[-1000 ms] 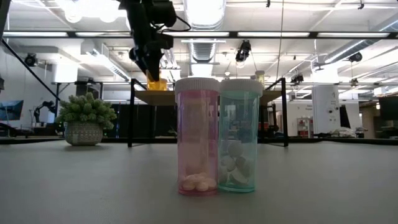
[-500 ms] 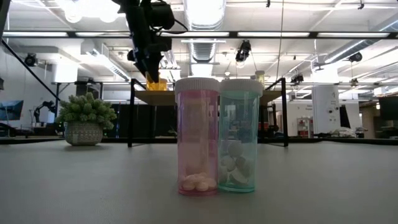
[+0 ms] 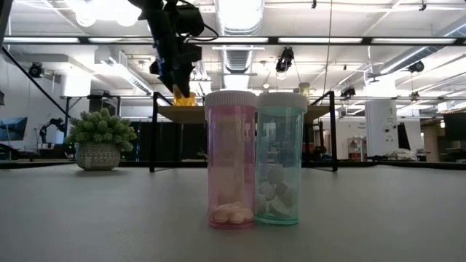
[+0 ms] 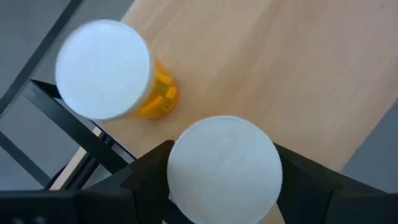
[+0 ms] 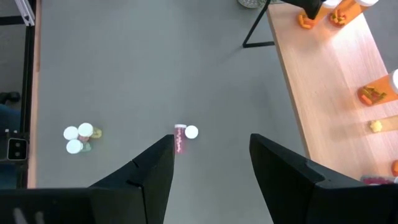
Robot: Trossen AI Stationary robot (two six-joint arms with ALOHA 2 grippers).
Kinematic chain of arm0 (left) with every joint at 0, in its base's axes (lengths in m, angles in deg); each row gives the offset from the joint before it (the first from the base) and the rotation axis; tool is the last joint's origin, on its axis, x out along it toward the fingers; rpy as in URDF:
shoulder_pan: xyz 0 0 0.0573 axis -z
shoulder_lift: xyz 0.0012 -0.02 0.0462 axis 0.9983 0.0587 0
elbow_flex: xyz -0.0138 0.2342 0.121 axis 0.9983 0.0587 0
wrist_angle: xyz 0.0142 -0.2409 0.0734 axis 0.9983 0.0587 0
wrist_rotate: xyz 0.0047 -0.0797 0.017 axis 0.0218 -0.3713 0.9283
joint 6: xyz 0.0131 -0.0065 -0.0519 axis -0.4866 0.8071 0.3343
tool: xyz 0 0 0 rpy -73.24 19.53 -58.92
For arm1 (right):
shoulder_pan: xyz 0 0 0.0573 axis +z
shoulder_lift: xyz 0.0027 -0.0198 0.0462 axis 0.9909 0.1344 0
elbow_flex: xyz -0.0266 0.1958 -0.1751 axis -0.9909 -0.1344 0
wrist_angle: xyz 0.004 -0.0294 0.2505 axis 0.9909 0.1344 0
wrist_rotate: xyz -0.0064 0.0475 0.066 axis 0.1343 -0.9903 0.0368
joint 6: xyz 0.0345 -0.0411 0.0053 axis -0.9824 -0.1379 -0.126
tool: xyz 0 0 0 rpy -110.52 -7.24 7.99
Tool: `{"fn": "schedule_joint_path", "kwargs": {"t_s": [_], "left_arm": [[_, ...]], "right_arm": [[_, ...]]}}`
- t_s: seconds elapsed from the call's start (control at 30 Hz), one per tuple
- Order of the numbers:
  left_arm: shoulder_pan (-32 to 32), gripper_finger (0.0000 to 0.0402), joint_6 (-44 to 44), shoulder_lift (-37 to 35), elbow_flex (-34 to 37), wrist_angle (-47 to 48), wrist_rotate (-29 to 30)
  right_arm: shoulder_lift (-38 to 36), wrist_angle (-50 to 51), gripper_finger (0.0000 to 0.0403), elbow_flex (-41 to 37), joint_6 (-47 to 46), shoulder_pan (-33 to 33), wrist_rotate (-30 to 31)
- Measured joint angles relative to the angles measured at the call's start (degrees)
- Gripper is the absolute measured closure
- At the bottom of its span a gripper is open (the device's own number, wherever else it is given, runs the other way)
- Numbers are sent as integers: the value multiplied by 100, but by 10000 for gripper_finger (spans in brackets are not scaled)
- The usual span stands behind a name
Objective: Pick and place medicine bottles onto shelf by color
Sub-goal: Put the large orange pill bottle on the shelf, then put the small blue pill bottle on the shelf
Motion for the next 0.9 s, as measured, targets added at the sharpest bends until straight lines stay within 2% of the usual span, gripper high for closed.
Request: {"fn": "schedule_joint_path", "kwargs": {"t_s": [0.27,0.57,0.73,0.9], "left_arm": [[-24,159,118,-53,-173,-99,2],[67,156,151,-577,-210,-150,-94],[390,157,244,-908,-196,-401,-317],[1069,157,454,-1090,-178,-745,-341]], "right_arm": [[0,0,204,-2,0,1,1],[0,0,204,-2,2,1,2],[0,-2,204,-2,2,0,2],[0,0,204,-1,1,0,0]]}}
